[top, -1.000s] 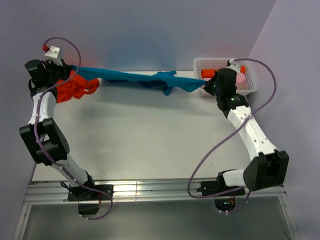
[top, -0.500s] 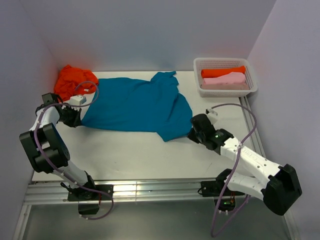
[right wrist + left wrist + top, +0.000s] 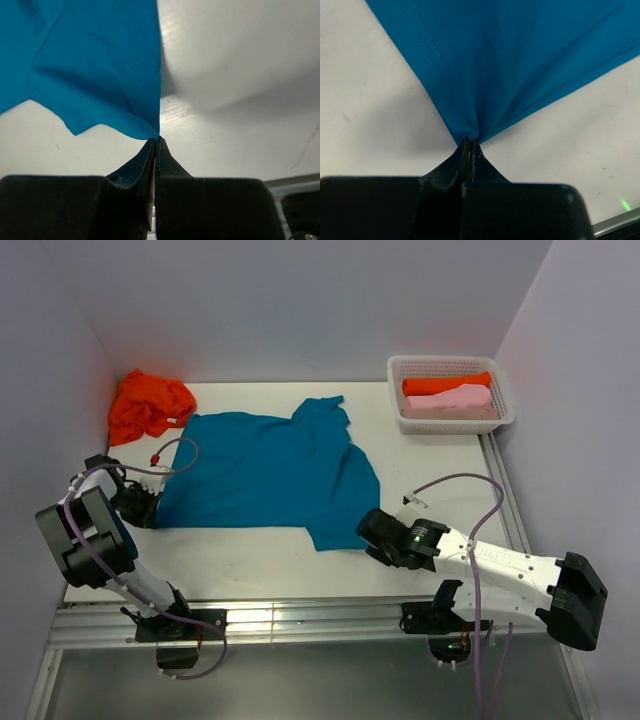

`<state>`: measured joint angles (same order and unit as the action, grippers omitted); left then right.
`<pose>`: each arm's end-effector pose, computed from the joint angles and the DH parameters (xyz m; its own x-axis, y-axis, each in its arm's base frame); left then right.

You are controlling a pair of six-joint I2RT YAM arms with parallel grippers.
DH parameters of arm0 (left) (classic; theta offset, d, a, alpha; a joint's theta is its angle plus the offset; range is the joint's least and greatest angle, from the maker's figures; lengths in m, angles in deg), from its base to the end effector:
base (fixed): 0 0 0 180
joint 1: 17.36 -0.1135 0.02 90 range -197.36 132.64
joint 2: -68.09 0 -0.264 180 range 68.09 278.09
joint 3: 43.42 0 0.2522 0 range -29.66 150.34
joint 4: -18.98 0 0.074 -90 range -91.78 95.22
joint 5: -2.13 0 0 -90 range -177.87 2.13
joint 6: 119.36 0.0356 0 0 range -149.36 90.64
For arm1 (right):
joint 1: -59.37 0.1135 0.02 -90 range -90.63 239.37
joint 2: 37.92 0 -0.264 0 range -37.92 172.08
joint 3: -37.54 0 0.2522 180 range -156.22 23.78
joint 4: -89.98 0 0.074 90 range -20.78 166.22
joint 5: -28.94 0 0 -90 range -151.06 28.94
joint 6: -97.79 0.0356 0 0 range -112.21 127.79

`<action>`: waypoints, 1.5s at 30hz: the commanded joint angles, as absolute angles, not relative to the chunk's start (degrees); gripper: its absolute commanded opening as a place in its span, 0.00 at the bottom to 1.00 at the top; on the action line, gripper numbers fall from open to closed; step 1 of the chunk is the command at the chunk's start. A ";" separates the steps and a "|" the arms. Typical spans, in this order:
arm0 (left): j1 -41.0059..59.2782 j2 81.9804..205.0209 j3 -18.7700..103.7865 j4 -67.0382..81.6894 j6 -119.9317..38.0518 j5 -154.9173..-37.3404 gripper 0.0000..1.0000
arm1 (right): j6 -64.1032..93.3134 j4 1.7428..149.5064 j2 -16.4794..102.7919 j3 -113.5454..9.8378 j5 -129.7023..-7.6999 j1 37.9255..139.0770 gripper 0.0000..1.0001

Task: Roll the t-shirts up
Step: Fold the tshirt

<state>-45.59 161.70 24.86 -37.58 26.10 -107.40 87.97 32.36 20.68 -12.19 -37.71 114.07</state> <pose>0.2521 0.1218 0.1626 -0.8275 0.4369 -0.3526 0.4893 0.8692 -0.0714 0.1122 0.1340 0.2021 -0.7387 0.5223 -0.4262 0.4099 0.8499 0.3311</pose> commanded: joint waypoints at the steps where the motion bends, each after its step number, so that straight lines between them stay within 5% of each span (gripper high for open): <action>1: -47.94 161.52 24.30 -39.43 30.05 -103.60 0.00 | 96.55 24.63 20.70 -14.54 -33.81 117.98 0.00; 7: -48.56 162.84 28.41 -41.53 29.71 -106.57 0.01 | 97.01 20.85 19.47 -16.73 -30.30 118.70 0.00; 11: -48.13 166.87 36.33 -45.31 26.81 -111.76 0.03 | 84.39 28.99 21.31 -20.15 -30.65 110.65 0.00; 24: -43.38 177.52 54.35 -47.96 16.97 -118.28 0.02 | 61.41 45.45 43.63 -35.19 -36.27 90.33 0.00; 45: -37.32 190.79 69.75 -40.49 3.86 -113.97 0.01 | 54.63 49.15 64.91 -52.51 -38.74 84.86 0.00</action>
<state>-37.59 190.66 67.66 -42.33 5.67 -114.46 55.60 48.80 64.18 -49.98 -40.00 85.33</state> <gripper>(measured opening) 0.022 0.008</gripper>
